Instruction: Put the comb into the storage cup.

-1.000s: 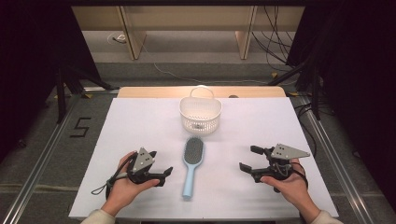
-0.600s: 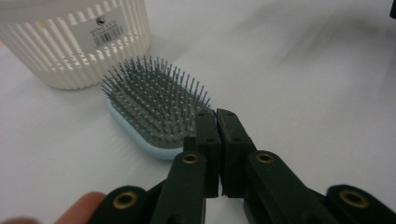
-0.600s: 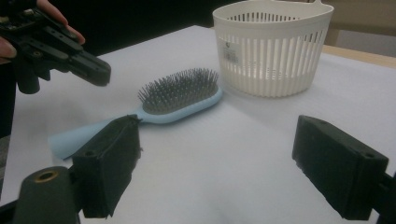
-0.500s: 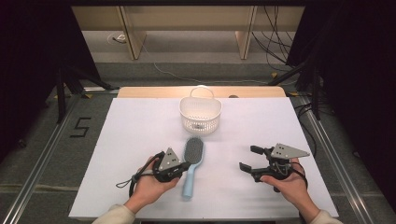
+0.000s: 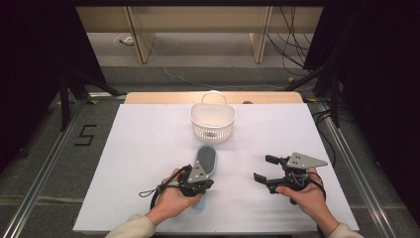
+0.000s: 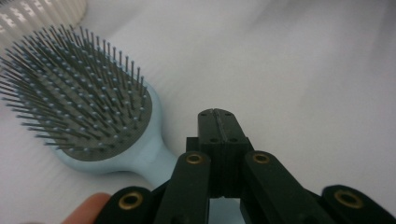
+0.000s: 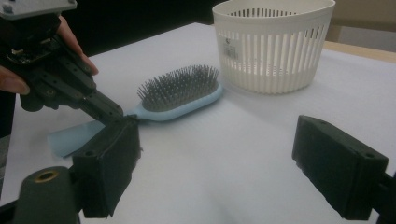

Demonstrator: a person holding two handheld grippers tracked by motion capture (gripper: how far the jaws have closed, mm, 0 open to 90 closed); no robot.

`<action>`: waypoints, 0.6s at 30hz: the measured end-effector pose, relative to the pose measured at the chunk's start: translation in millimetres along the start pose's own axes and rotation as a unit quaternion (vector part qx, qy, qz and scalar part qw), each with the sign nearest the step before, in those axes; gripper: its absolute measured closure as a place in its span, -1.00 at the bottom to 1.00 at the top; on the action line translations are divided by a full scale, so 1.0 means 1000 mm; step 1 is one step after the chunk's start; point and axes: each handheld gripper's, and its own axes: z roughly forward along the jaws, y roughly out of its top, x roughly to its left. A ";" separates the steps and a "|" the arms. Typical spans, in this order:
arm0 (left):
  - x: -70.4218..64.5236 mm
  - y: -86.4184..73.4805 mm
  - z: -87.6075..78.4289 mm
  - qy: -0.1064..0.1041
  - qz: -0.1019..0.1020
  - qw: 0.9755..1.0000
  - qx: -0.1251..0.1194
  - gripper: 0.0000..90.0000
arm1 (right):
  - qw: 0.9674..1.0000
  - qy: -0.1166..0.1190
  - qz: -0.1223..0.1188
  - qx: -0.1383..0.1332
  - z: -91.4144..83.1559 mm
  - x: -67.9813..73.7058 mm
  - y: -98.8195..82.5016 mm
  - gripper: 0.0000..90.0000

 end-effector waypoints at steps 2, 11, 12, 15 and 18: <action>-0.001 0.000 0.003 -0.002 0.000 1.000 0.015 0.99 | 1.000 0.000 0.000 0.000 0.000 0.000 0.000 -0.64; 0.000 -0.001 0.009 -0.015 -0.008 0.998 0.053 0.99 | 1.000 0.001 0.001 0.003 0.001 0.000 -0.001 -0.64; -0.001 0.000 0.009 -0.014 -0.011 0.998 0.053 0.99 | 1.000 0.001 0.000 0.003 0.001 0.000 -0.001 -0.64; -0.002 0.001 0.012 -0.017 -0.007 0.998 0.065 0.99 | 1.000 0.002 -0.001 0.005 0.001 0.000 -0.001 -0.64; -0.002 0.002 0.013 -0.016 -0.005 0.997 0.073 0.99 | 1.000 0.002 -0.002 0.006 0.001 0.000 -0.001 -0.64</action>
